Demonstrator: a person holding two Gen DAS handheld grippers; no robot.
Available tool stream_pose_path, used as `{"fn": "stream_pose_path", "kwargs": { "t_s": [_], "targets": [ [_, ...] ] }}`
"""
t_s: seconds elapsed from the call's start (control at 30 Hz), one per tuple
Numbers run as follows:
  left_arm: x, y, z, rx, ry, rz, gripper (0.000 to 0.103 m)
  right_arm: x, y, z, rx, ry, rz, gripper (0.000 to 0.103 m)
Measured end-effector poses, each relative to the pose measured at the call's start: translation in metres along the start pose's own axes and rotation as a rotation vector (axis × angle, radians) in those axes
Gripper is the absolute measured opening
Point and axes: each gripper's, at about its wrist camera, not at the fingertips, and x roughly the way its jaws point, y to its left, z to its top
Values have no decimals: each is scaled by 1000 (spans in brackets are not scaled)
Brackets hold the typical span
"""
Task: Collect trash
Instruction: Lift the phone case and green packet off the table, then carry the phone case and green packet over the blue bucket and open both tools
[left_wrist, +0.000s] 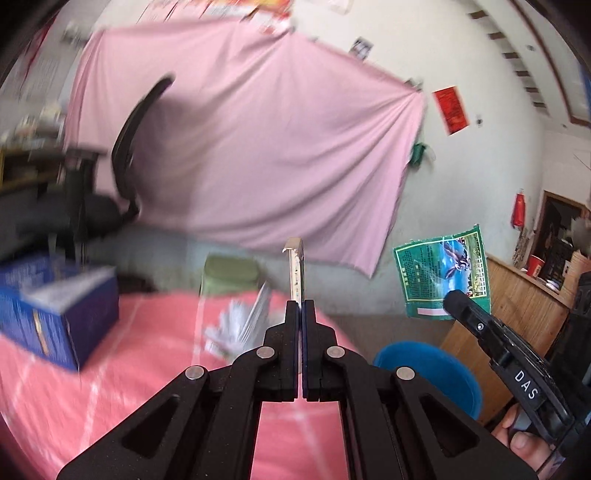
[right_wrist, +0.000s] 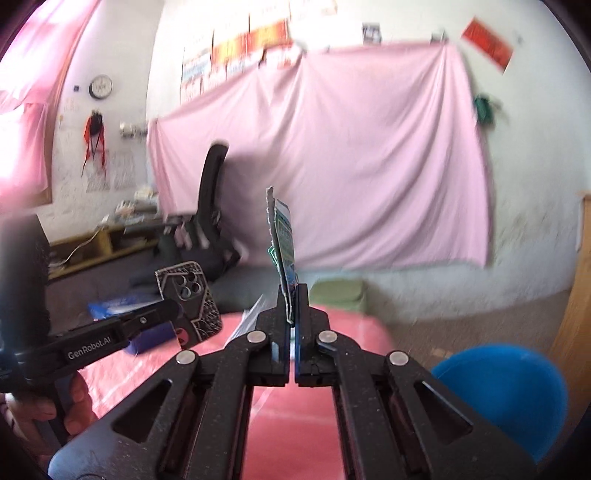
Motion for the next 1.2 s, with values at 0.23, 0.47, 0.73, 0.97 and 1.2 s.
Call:
{"fn": "stream_pose_path", "kwargs": {
  "t_s": [0.23, 0.47, 0.73, 0.97, 1.2],
  "targets": [
    [-8, -54, 29, 92, -151, -70, 0, -45, -13, 18, -37, -187, -131, 27],
    [-2, -107, 28, 151, -189, -154, 0, -78, -40, 20, -48, -244, -242, 27],
    [31, -162, 11, 167, -69, -249, 0, -93, -92, 4, -1, -150, -341, 27],
    [78, -193, -9, 164, 113, -283, 0, -79, -133, -25, 83, 2, -380, 27],
    [122, -213, -30, 154, 309, -303, 0, -68, -167, -44, 166, 121, -412, 27]
  ]
}}
